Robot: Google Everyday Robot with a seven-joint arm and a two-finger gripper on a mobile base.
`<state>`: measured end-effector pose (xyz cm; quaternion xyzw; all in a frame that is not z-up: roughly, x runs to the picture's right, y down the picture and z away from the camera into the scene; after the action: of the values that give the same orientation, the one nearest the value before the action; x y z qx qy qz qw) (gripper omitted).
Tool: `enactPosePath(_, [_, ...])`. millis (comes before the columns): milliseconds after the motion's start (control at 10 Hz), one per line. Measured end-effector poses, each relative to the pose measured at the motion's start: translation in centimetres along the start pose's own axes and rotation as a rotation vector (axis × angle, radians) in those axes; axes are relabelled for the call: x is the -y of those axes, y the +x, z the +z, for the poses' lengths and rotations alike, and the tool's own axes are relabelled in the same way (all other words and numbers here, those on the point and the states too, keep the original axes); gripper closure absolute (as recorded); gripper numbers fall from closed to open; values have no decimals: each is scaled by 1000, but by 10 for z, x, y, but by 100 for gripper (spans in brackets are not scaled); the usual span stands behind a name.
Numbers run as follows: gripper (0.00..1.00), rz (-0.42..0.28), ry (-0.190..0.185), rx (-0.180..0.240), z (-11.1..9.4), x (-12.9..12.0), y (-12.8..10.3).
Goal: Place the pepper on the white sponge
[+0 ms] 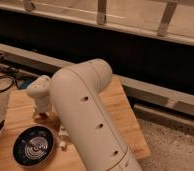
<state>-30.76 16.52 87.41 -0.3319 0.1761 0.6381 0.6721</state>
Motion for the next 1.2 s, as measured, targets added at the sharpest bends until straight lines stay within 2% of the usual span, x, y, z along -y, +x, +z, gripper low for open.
enactPosePath(300, [20,2,-13,10,-2,0,-2])
enactPosePath(400, [20,0,-43,28,-5,-2,-4])
enactPosePath(600, [20,-26,-172,107,-24,-4,-20])
enactPosePath(800, [20,-57,-279,160,-42,-12,-35])
enactPosePath(1000, [20,-77,-295,164,-45,-17,-46])
enactPosePath(1200, [20,-101,-274,125,-41,-24,-46])
